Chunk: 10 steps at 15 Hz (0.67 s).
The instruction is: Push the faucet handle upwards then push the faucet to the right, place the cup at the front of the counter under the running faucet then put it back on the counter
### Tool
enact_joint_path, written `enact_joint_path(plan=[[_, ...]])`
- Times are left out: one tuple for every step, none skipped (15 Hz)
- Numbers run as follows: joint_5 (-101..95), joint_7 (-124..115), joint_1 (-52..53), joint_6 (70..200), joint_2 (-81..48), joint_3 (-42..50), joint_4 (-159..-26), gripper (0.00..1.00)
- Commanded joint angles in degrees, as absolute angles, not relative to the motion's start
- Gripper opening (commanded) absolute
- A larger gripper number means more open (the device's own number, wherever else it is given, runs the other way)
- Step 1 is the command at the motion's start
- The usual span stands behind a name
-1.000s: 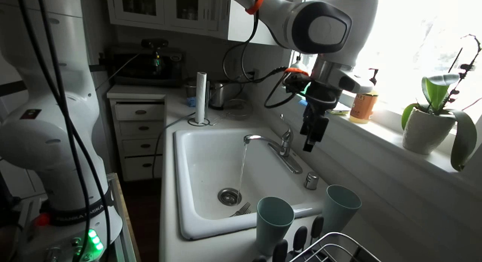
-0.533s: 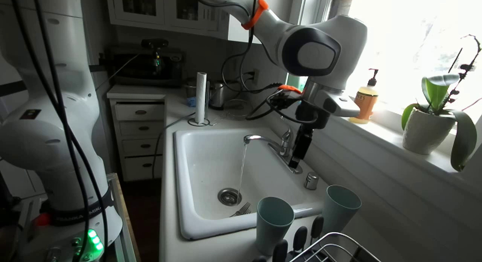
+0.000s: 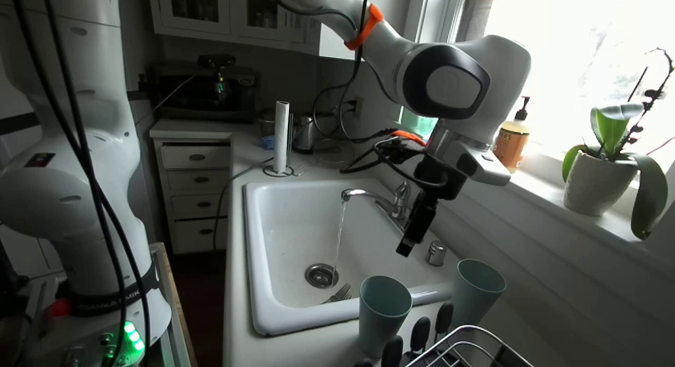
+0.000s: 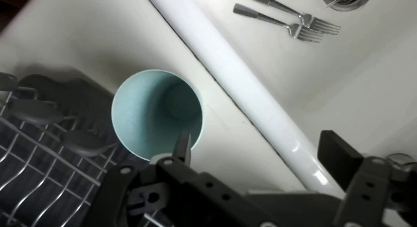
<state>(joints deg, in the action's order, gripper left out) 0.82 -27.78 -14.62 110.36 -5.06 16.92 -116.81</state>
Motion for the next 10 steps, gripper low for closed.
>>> enact_joint_path(plan=[[-0.72,-28.32,-15.83,108.71,-6.26,17.96,-116.03,1.00],[-0.69,-28.16,-16.03,108.41,-6.59,18.19,-116.23,1.00],[-0.26,-28.55,-16.18,108.17,-7.09,18.34,-116.47,1.00],[0.31,-28.36,-16.31,108.20,-7.49,18.45,-116.71,1.00],[0.77,-28.40,-16.35,108.43,-7.94,18.53,-116.87,1.00],[1.30,-28.16,-16.36,108.89,-8.37,18.52,-117.13,1.00],[1.66,-27.75,-16.38,108.92,-8.98,18.51,-117.05,1.00],[1.78,-28.08,-16.37,109.42,-9.53,18.58,-117.18,1.00],[2.04,-27.91,-16.41,109.16,-10.20,18.59,-117.04,1.00],[2.25,-28.05,-16.37,108.99,-10.77,18.58,-116.92,1.00]])
